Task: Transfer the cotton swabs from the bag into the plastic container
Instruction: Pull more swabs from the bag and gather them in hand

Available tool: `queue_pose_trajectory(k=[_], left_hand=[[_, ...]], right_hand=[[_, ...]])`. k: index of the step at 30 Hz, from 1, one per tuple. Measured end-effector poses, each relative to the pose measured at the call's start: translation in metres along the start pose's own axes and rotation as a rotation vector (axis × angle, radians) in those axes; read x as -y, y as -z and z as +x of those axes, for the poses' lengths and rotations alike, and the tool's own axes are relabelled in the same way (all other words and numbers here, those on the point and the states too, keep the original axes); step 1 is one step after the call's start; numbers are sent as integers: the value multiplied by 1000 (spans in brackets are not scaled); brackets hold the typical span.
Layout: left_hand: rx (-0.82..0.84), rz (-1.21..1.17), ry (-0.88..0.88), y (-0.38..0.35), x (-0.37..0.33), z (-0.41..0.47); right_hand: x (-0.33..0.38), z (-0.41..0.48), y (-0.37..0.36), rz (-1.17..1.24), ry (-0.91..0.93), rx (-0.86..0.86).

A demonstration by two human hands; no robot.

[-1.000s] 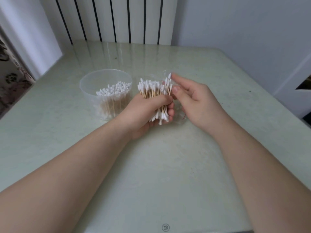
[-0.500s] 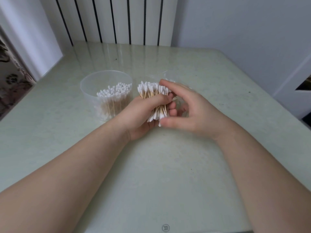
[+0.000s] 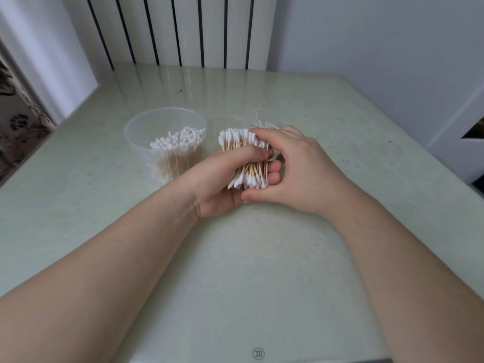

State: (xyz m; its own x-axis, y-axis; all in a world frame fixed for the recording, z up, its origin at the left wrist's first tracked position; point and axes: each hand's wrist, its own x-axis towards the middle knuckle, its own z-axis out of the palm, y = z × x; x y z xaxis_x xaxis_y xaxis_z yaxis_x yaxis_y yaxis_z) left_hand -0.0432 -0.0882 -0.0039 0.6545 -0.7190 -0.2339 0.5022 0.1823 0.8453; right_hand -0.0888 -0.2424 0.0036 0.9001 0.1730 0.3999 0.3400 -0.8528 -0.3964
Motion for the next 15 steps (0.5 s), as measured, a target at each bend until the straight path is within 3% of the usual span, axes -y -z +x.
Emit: queue_pose_trajectory(k=[6,12,15], left_hand=[[35,-8,6,2,1,2],[107,54,51,5,3,3],[75,33,37,2,3,3]], right_hand=[[2,-1,-1,88,-22,116],[4,-2,3,189,-34,8],[4,-2,3,263,-68,77]])
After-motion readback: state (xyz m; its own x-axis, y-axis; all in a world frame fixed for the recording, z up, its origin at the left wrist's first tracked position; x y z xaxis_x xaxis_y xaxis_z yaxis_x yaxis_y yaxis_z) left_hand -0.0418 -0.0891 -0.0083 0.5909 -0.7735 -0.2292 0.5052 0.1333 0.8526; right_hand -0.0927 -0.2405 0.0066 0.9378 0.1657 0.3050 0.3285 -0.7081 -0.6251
